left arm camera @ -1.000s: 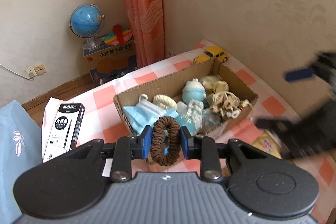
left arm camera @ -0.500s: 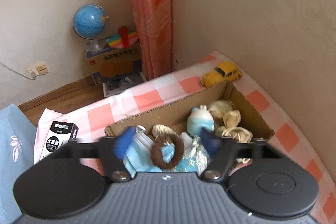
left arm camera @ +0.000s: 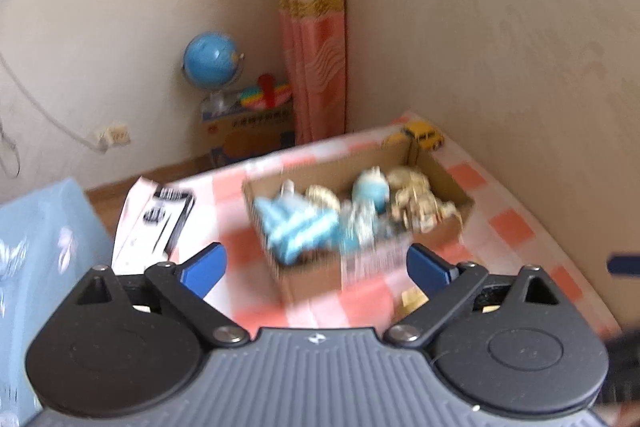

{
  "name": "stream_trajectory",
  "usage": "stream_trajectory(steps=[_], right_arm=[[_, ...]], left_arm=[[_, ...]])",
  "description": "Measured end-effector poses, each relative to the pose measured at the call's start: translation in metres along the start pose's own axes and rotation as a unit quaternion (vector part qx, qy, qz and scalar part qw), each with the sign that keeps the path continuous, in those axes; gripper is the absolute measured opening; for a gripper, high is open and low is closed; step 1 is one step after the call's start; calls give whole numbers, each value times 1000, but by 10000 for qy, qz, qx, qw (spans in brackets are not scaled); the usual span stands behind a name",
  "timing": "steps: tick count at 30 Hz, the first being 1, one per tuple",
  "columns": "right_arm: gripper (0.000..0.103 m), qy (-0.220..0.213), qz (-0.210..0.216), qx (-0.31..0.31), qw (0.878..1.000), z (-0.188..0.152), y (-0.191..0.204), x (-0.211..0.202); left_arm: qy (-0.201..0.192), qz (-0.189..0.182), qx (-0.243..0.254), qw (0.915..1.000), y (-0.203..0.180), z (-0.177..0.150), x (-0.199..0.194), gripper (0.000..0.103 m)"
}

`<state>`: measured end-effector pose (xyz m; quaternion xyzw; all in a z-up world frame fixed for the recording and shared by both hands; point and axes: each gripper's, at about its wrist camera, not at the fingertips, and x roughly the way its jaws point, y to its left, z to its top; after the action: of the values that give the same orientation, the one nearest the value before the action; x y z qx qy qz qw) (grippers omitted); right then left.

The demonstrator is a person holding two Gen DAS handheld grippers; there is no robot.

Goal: Organize soft objects

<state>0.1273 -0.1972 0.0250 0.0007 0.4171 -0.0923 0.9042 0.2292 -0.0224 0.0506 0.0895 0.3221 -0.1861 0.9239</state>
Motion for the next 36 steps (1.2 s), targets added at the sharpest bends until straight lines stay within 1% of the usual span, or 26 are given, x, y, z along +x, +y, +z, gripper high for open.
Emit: stream_trajectory(steps=[3, 5, 8, 10, 13, 17, 20, 28, 36], right_arm=[[103, 99, -87, 153, 9998, -4, -1, -6], [103, 109, -114, 211, 9997, -8, 1, -12], [103, 120, -58, 242, 9996, -13, 5, -22], [103, 109, -11, 225, 9997, -16, 9, -29], [103, 36, -81, 163, 9998, -19, 13, -39], [103, -32, -71, 140, 9999, -19, 15, -48], [103, -60, -105, 153, 9998, -19, 14, -51], [103, -42, -99, 167, 9998, -20, 13, -51], [103, -16, -89, 156, 9998, -21, 13, -51]], left_arm=[[149, 78, -163, 9997, -2, -26, -25, 97], [256, 196, -190, 9993, -6, -41, -38, 97], [463, 362, -222, 9980, -11, -59, -55, 97], [503, 352, -346, 9975, -12, -66, -66, 97], [533, 381, -460, 9968, -13, -69, -78, 97], [466, 586, -456, 9961, -14, -70, -90, 97], [426, 584, -533, 9960, -12, -70, -94, 97], [459, 669, -545, 9952, -14, -71, -96, 97], [491, 656, -528, 9952, -17, -71, -95, 97]])
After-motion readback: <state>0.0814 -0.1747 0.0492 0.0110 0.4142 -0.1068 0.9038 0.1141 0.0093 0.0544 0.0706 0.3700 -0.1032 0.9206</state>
